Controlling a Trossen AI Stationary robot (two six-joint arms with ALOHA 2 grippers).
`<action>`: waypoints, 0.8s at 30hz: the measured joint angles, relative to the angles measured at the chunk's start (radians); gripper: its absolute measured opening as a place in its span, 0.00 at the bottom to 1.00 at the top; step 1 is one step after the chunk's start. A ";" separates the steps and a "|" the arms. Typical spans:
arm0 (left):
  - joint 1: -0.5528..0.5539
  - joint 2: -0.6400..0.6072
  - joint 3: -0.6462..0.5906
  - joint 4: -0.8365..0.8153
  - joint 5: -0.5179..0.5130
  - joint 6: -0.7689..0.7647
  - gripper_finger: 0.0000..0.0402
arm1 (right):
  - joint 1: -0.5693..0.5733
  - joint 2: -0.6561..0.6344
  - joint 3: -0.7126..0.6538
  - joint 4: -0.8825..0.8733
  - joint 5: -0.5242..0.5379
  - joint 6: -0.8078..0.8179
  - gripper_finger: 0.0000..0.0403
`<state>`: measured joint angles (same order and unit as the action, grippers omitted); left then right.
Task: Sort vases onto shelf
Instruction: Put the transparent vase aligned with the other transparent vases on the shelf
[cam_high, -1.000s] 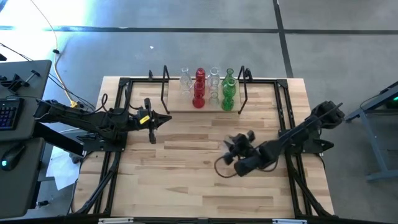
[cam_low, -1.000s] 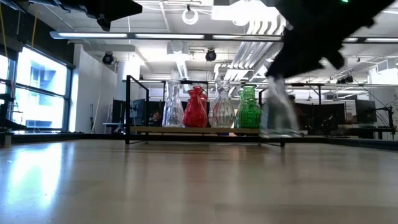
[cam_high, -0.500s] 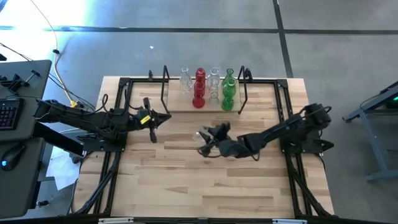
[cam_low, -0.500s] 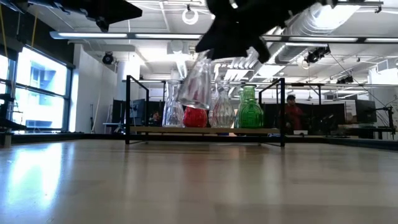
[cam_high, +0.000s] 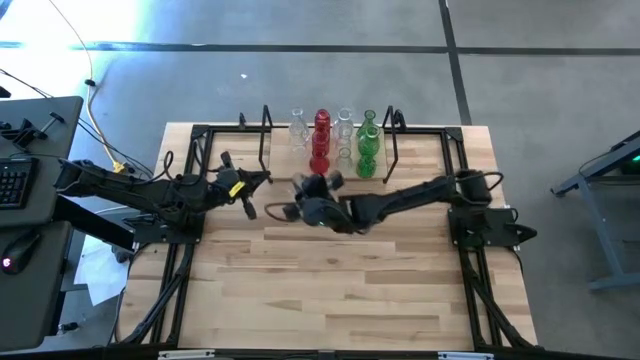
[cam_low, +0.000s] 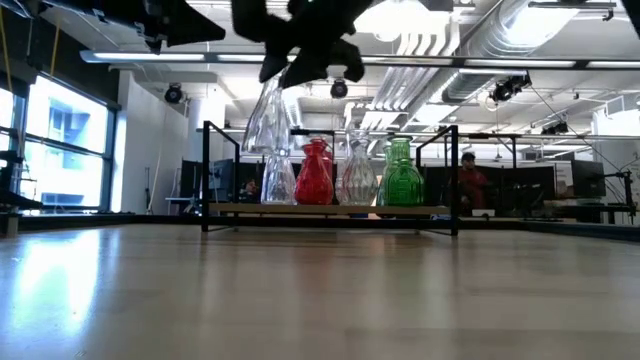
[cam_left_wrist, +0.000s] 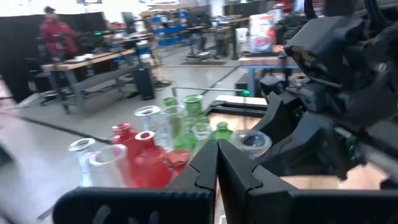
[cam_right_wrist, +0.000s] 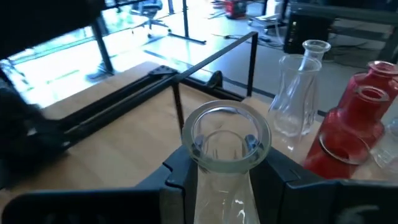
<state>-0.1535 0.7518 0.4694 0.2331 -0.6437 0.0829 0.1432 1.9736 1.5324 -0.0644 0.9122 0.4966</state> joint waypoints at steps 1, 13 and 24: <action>-0.006 0.000 0.000 0.001 -0.026 0.004 0.00 | -0.013 0.022 0.031 -0.016 0.001 -0.001 0.22; -0.103 -0.090 0.000 -0.075 -0.319 0.026 0.00 | -0.136 0.148 0.159 -0.072 -0.007 -0.008 0.22; -0.144 -0.149 0.001 -0.120 -0.326 0.023 0.00 | -0.198 0.176 0.155 -0.057 -0.058 -0.027 0.22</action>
<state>-0.2970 0.6025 0.4702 0.1135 -0.9699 0.1062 -0.0546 2.1500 1.6871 -0.1211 0.8543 0.4694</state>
